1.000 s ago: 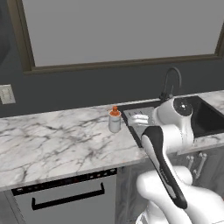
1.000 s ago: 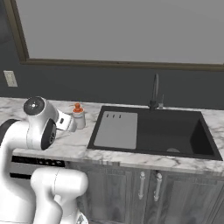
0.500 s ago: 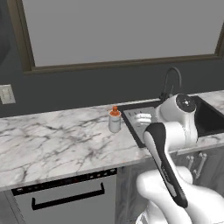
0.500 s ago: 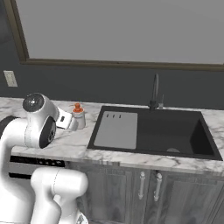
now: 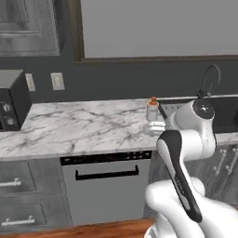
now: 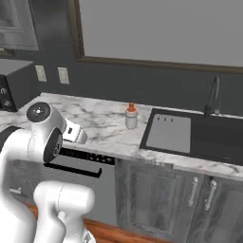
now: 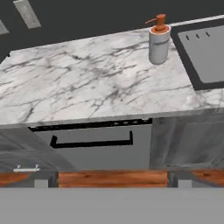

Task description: Restock the sink supplies by placing the sponge and soap dispenser on the counter and next to the sink. Make sure the soap dispenser is upright.

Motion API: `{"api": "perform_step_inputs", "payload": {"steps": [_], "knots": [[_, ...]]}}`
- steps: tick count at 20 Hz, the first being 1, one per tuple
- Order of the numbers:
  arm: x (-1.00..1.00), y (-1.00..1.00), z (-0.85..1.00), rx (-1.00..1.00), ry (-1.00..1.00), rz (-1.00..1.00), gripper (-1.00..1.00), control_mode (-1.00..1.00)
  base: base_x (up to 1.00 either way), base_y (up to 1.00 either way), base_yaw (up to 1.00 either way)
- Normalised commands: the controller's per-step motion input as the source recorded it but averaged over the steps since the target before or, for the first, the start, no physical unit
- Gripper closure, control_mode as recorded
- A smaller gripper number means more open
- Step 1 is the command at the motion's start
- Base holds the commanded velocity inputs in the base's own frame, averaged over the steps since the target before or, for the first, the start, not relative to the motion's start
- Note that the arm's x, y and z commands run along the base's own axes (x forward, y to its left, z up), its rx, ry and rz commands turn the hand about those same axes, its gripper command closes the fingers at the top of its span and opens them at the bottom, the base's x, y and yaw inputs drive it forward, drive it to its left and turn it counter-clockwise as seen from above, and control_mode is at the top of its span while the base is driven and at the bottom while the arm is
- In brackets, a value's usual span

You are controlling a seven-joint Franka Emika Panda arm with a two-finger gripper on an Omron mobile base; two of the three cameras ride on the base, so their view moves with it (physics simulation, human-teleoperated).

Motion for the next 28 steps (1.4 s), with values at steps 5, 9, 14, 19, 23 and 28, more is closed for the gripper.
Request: {"api": "perform_step_inputs", "payload": {"steps": [5, 9, 14, 19, 23, 28], "knots": [[0.0, 0.0, 0.0, 0.0, 0.0, 0.0, -1.0, 1.0, -0.12, 1.0, 0.43], [0.0, 0.0, 0.0, 0.0, 0.0, 0.0, -1.0, 1.0, 0.08, 1.0, 0.29], [0.0, 0.0, 0.0, 0.0, 0.0, 0.0, -1.0, 1.0, 0.23, 1.0, 0.26], [0.0, 0.0, 0.0, 0.0, 0.0, 0.0, -1.0, 1.0, 0.26, 1.0, 0.25], [0.0, 0.0, 0.0, 0.0, 0.0, 0.0, -1.0, 1.0, 0.4, 1.0, 0.23], [0.0, 0.0, 0.0, 0.0, 0.0, 0.0, -1.0, 1.0, 0.64, 1.0, 0.16]]}}
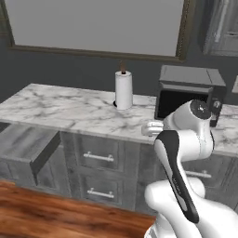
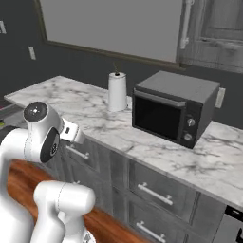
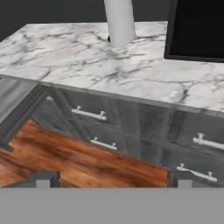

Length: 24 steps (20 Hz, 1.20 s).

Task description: Restock the sink supplies by placing the sponge and soap dispenser on the counter and next to the sink. Make sure the soap dispenser is upright.

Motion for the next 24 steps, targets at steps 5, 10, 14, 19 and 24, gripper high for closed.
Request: {"api": "perform_step_inputs", "payload": {"steps": [5, 10, 14, 19, 24], "knots": [[0.0, 0.0, 0.0, 0.0, 0.0, 0.0, -1.0, 1.0, 0.64, 1.0, 0.06], [0.0, 0.0, 0.0, 0.0, 0.0, 0.0, -1.0, 1.0, 0.46, 1.0, 0.0], [0.0, 0.0, 0.0, 0.0, 0.0, 0.0, -1.0, 1.0, 0.24, 1.0, -0.02], [0.0, 0.0, 0.0, 0.0, 0.0, 0.0, -1.0, 1.0, 0.1, 1.0, -0.05], [0.0, 0.0, 0.0, 0.0, 0.0, 0.0, -1.0, 1.0, -0.04, 1.0, -0.12]]}}
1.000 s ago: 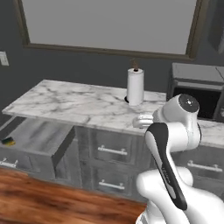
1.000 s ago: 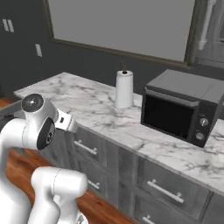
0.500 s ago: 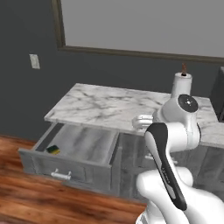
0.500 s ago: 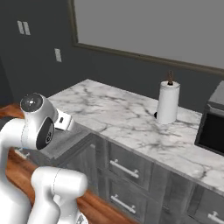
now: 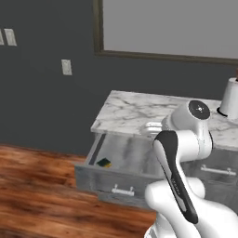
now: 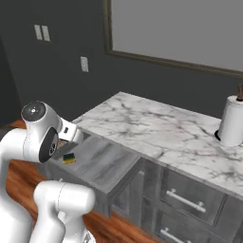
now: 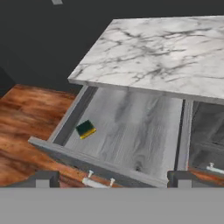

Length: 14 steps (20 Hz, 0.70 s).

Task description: Restock the sink supplies by placing the sponge and soap dispenser on the counter and next to the sink. Make sure the soap dispenser is upright.

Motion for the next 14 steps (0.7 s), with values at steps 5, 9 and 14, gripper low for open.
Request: {"api": "perform_step_inputs", "payload": {"steps": [5, 9, 14], "knots": [[0.0, 0.0, 0.0, 0.0, 0.0, 0.0, -1.0, 1.0, 0.0, 0.98, -0.14], [0.0, 0.0, 0.0, 0.0, 0.0, 0.0, -1.0, 1.0, 0.0, 0.35, -0.08], [0.0, 0.0, 0.0, 0.0, 0.0, 0.0, -1.0, 1.0, 0.05, 0.0, -0.1]]}}
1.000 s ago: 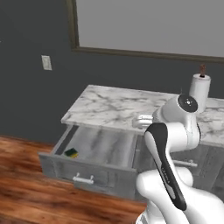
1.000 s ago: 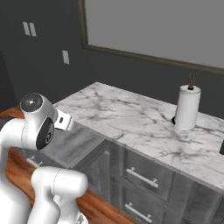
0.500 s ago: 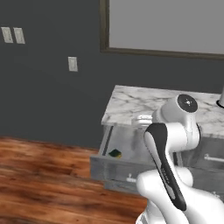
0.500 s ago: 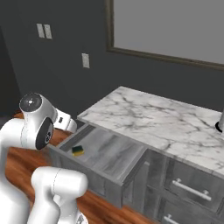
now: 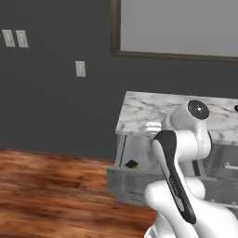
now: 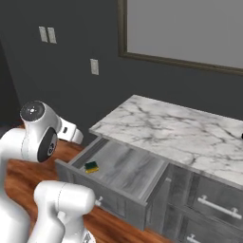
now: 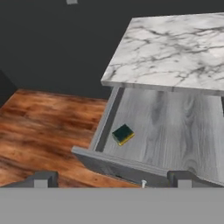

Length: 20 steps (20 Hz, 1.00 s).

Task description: Restock the sink supplies by placing the sponge and soap dispenser on the counter and next to the sink. Make sure the soap dispenser is upright.

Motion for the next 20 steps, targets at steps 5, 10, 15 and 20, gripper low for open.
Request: {"api": "perform_step_inputs", "payload": {"steps": [5, 10, 15, 20], "knots": [[0.29, 0.21, -0.26, 0.0, 0.07, -0.12, -1.0, -1.0, 0.09, 0.09, -0.06], [0.63, 0.05, -0.7, 0.09, 0.19, -0.19, -1.0, -1.0, 0.0, 0.0, 0.0], [0.51, -0.01, -0.68, 0.18, 0.21, -0.11, -1.0, -1.0, 0.0, 0.0, 0.0], [0.38, 0.0, -0.74, 0.09, 0.27, -0.09, -1.0, -1.0, 0.0, 0.0, 0.0]]}}
